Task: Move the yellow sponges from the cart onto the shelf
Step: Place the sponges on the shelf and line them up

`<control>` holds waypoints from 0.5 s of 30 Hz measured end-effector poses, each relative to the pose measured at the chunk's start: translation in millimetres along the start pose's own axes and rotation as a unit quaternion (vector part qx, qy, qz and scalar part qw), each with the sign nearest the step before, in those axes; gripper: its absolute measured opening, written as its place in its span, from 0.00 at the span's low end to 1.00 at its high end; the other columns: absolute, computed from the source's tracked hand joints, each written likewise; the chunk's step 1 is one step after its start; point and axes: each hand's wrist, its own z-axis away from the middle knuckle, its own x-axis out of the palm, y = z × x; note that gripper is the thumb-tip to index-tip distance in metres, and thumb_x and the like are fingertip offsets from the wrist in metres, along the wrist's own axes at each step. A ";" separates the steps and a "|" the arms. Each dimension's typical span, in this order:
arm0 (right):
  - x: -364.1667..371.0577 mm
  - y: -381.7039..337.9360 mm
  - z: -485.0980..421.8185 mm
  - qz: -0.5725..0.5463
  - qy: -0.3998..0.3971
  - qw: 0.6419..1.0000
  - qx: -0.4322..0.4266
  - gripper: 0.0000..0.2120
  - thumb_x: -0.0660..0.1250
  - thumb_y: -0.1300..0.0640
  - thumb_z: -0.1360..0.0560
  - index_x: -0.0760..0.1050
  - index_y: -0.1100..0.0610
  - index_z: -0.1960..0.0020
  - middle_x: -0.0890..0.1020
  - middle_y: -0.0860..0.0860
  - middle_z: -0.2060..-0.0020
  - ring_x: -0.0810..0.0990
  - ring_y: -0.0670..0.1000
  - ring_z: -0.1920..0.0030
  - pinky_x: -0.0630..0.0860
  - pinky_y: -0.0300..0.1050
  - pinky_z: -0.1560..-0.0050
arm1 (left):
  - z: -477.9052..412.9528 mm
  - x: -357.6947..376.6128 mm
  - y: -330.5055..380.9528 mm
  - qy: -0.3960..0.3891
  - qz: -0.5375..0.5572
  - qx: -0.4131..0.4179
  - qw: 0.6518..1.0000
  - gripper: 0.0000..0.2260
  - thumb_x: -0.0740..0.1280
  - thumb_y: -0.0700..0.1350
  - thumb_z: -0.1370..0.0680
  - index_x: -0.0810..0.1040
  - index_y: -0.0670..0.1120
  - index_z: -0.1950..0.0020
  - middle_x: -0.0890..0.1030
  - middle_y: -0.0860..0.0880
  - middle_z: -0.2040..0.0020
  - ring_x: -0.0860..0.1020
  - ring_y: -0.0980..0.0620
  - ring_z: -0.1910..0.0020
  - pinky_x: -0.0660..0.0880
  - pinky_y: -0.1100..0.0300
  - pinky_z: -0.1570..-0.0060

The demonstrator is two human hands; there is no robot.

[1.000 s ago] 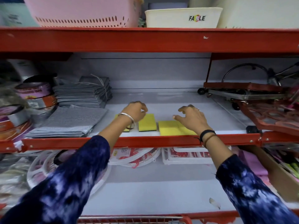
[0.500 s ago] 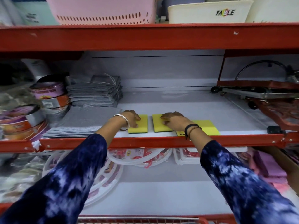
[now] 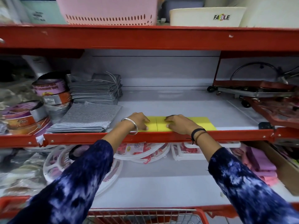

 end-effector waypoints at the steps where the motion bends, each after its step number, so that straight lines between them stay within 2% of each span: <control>1: -0.4 -0.5 2.4 -0.008 -0.001 1.000 0.003 0.21 0.61 0.53 0.21 0.69 0.54 0.29 0.72 0.54 0.28 0.69 0.57 0.29 0.66 0.51 0.28 | 0.7 0.6 1.5 0.001 -0.002 0.001 1.000 0.21 0.66 0.45 0.22 0.72 0.45 0.30 0.71 0.47 0.27 0.68 0.44 0.28 0.62 0.55 0.27; 5: 0.7 -0.5 8.0 -0.021 0.001 1.000 0.009 0.21 0.60 0.54 0.21 0.69 0.55 0.29 0.72 0.54 0.29 0.69 0.57 0.29 0.67 0.50 0.28 | 3.6 2.0 3.3 0.003 -0.003 0.002 1.000 0.21 0.66 0.46 0.23 0.73 0.47 0.30 0.71 0.48 0.27 0.67 0.44 0.28 0.62 0.53 0.27; 15: 5.1 -3.3 16.6 -0.062 0.014 0.998 0.015 0.21 0.59 0.57 0.20 0.68 0.57 0.28 0.67 0.54 0.26 0.65 0.57 0.26 0.60 0.46 0.26 | 4.8 7.5 4.7 -0.004 0.015 -0.002 1.000 0.17 0.64 0.44 0.22 0.76 0.48 0.33 0.73 0.48 0.29 0.68 0.45 0.28 0.62 0.53 0.26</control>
